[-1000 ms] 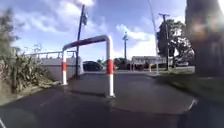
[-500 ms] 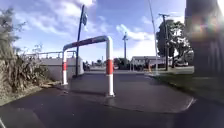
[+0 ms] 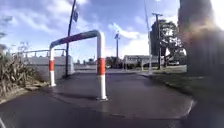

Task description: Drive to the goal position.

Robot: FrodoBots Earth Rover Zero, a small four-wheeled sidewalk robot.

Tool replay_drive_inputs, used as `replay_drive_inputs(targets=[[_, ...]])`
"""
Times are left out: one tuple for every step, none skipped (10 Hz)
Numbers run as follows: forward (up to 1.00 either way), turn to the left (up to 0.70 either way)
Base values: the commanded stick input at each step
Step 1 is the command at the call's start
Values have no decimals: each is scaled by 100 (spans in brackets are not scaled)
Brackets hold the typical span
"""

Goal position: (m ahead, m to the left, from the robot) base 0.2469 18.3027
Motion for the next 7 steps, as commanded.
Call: replay_drive_inputs(targets=[[100, -40], [100, -40], [100, -40], [100, -40], [100, -40], [100, -25], [100, -6]])
